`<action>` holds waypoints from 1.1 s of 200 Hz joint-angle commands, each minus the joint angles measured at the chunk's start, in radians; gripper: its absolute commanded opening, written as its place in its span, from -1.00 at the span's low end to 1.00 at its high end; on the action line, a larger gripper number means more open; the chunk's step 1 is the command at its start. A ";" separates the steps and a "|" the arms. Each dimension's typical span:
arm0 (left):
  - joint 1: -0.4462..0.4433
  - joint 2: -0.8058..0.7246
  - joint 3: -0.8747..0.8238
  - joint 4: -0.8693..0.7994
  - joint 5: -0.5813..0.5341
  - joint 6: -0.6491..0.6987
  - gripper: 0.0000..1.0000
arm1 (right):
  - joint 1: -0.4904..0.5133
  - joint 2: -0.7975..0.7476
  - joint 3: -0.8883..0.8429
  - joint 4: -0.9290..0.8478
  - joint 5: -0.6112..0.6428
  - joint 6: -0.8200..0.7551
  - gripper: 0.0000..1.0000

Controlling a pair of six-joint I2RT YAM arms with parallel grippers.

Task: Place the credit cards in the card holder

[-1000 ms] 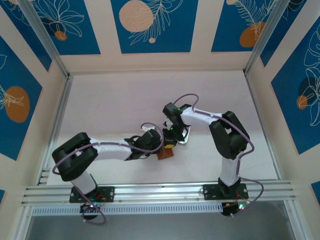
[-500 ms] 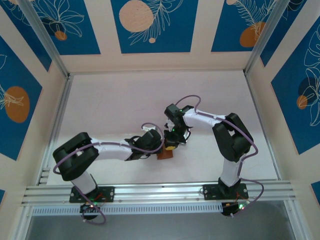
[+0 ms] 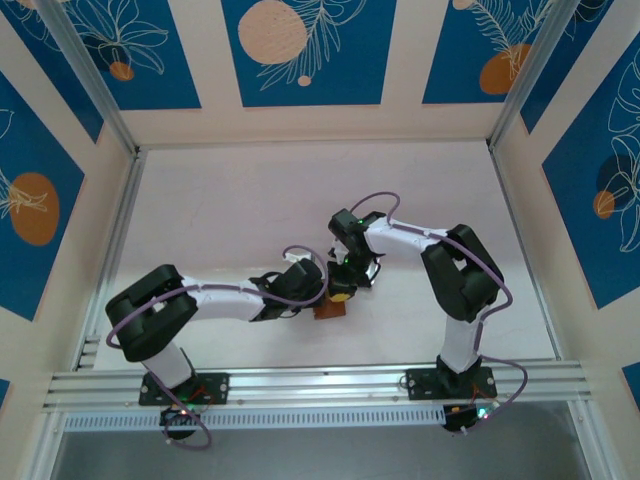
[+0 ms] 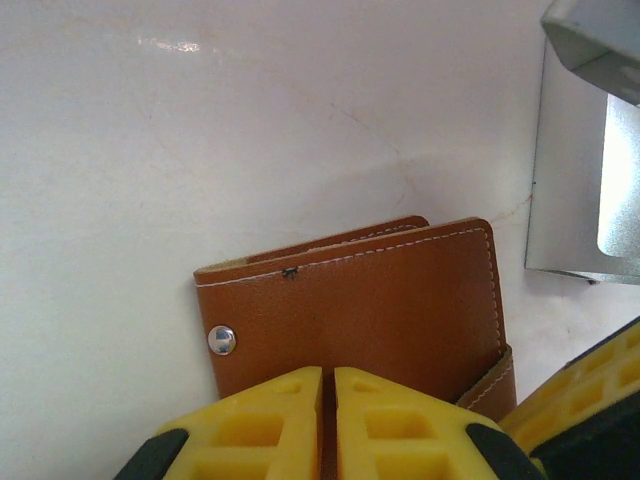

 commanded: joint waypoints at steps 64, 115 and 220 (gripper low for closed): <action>-0.018 0.059 -0.017 -0.073 0.002 0.006 -0.79 | 0.002 0.036 0.024 0.005 -0.033 0.021 -1.00; -0.020 0.066 -0.016 -0.072 0.003 0.006 -0.79 | -0.002 -0.007 0.007 0.014 -0.070 0.020 -1.00; -0.022 0.072 -0.018 -0.063 0.002 0.005 -0.79 | -0.014 0.008 0.019 0.007 -0.063 0.021 -1.00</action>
